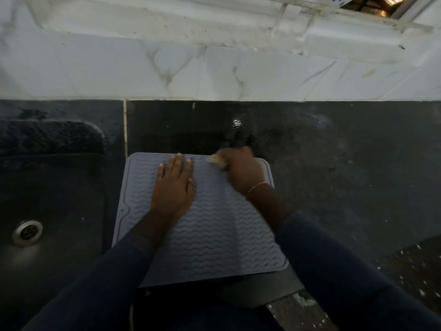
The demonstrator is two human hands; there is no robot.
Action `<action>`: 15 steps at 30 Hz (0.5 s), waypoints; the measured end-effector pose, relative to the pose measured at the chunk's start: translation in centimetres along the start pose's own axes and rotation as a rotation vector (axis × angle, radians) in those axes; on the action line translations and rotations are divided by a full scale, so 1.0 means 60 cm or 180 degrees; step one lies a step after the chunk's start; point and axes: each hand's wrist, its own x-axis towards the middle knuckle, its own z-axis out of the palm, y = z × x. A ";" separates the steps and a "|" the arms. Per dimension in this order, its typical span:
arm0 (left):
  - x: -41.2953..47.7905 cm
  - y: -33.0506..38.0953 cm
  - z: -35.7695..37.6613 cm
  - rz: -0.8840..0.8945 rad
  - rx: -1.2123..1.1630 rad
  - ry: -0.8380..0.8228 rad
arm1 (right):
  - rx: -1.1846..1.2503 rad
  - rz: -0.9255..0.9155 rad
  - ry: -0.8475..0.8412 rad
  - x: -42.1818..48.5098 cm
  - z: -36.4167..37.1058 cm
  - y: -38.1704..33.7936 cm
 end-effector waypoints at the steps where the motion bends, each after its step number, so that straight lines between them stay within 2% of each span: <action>1: -0.005 0.007 0.008 0.0069 0.0090 -0.0057 | -0.0172 -0.0328 -0.0149 -0.009 0.021 -0.030; 3: -0.010 0.008 0.018 0.0094 0.0294 -0.0147 | -0.0502 -0.0554 -0.0373 -0.032 0.040 -0.045; 6: -0.011 0.002 0.020 0.0064 0.0258 -0.0114 | -0.0629 -0.0336 -0.0217 -0.061 0.024 0.044; 8: -0.010 0.002 0.021 0.0095 0.0271 -0.0106 | -0.0933 0.0137 -0.0126 -0.083 0.002 0.125; 10: -0.011 0.003 0.023 0.0082 0.0283 -0.0077 | -0.1251 0.0795 -0.0390 -0.092 -0.033 0.180; 13: -0.010 0.004 0.023 0.0062 0.0241 -0.0089 | -0.0801 0.1508 -0.0507 -0.079 -0.078 0.196; 15: -0.009 0.005 0.022 0.0027 0.0223 -0.0053 | -0.0203 0.1302 -0.0054 -0.058 -0.076 0.163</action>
